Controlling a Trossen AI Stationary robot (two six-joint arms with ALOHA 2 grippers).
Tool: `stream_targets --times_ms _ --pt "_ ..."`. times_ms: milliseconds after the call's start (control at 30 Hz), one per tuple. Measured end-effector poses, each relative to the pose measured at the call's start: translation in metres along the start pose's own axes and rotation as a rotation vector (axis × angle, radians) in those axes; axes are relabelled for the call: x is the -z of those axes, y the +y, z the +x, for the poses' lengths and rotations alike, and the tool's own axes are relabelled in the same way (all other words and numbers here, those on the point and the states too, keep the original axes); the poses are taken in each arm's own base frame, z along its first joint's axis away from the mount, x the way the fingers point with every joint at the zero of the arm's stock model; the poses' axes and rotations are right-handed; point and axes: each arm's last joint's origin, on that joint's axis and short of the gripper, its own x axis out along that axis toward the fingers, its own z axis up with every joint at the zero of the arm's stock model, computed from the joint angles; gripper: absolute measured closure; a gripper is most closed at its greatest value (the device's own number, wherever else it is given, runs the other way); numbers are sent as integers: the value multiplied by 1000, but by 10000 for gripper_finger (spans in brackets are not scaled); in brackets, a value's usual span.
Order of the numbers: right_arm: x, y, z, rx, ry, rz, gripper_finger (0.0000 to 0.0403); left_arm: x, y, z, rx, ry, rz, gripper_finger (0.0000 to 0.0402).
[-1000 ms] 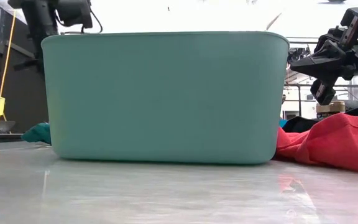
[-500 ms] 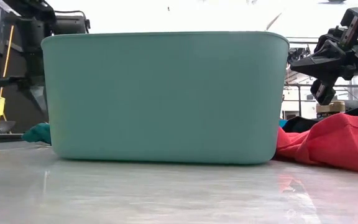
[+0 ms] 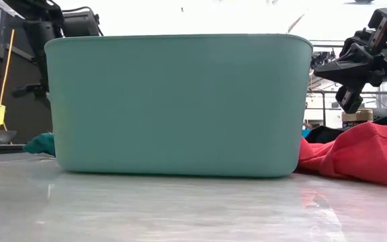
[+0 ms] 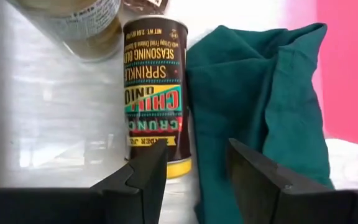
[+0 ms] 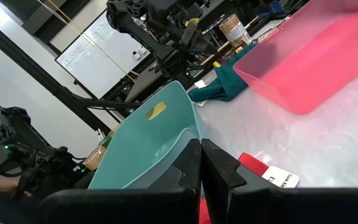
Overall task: Sort spices by type
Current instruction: Put the top yellow seasoning bottle into the yellow bin
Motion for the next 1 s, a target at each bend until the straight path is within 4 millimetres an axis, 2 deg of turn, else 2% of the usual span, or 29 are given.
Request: stream_targets --times_ms 333,767,1000 --pt "0 0 0 0 0 0 402 -1 1 0 -14 -8 44 242" --pt "0 0 0 0 0 0 402 -2 3 3 -82 -45 63 132" --pt "0 0 0 0 -1 0 402 1 -2 18 -158 -23 64 114"
